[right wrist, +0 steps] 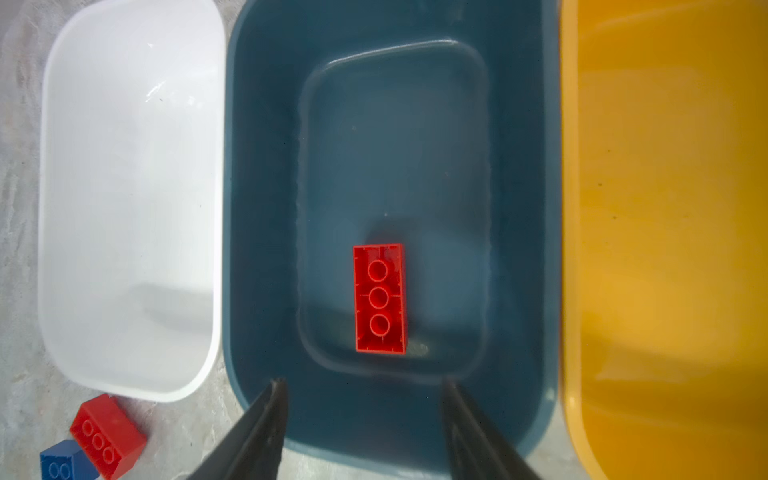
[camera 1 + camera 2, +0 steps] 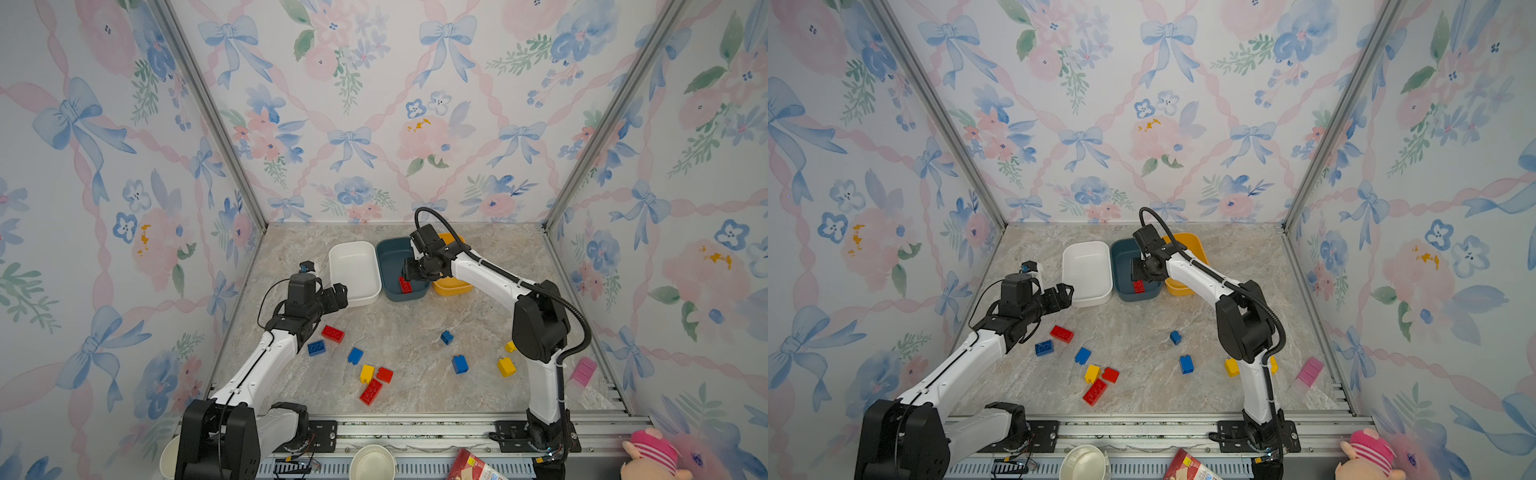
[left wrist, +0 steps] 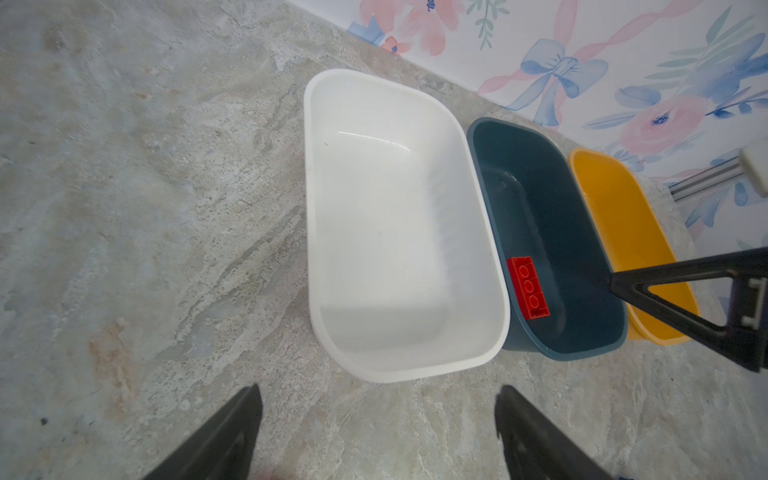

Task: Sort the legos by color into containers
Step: 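Move the right gripper back toward the yellow bricks nearer the robot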

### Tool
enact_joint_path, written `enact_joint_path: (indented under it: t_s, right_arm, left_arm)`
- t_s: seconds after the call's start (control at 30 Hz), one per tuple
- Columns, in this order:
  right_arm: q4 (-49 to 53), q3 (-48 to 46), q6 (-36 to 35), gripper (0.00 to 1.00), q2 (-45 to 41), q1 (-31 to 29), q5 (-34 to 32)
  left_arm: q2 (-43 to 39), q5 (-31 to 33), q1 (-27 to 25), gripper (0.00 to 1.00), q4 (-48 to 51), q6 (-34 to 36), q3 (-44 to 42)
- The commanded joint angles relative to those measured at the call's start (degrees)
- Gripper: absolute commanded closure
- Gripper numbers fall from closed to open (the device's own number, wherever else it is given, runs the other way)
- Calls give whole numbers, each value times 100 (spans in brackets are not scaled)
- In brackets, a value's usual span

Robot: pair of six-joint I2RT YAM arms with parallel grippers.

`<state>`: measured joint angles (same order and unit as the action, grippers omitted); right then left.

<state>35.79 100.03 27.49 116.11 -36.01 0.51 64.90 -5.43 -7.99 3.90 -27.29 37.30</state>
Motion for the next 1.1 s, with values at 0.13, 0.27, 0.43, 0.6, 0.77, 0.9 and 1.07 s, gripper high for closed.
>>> enact_joint_path:
  t_s: [0.13,0.27,0.43,0.6,0.77,0.9,1.07]
  right_arm:
    - [105,-1078,152,35,-1109,4,-340]
    - [99,-1775,388,33,-1736,164,-361]
    - [158,-2411,633,30,-2355,379,-385]
    - [373,-2991,793,25,-2819,618,-461]
    - [515,-3588,1099,19,-3337,904,-496]
    - [692,-3996,1144,16,-3739,1154,-491]
    - [978,-4500,1170,14,-4287,1507,-495]
  left_arm:
    - [-104,-68,-62,10,-2,-57,-78]
    - [-102,-63,-70,10,-4,-63,-84]
    - [-84,-64,-80,10,-5,-61,-93]
    - [-112,-63,-89,9,-4,-69,-110]
    - [-180,-77,-106,9,0,-109,-165]
    - [-236,-90,-124,9,22,-166,-222]
    - [-325,-66,-146,9,116,-271,-286]
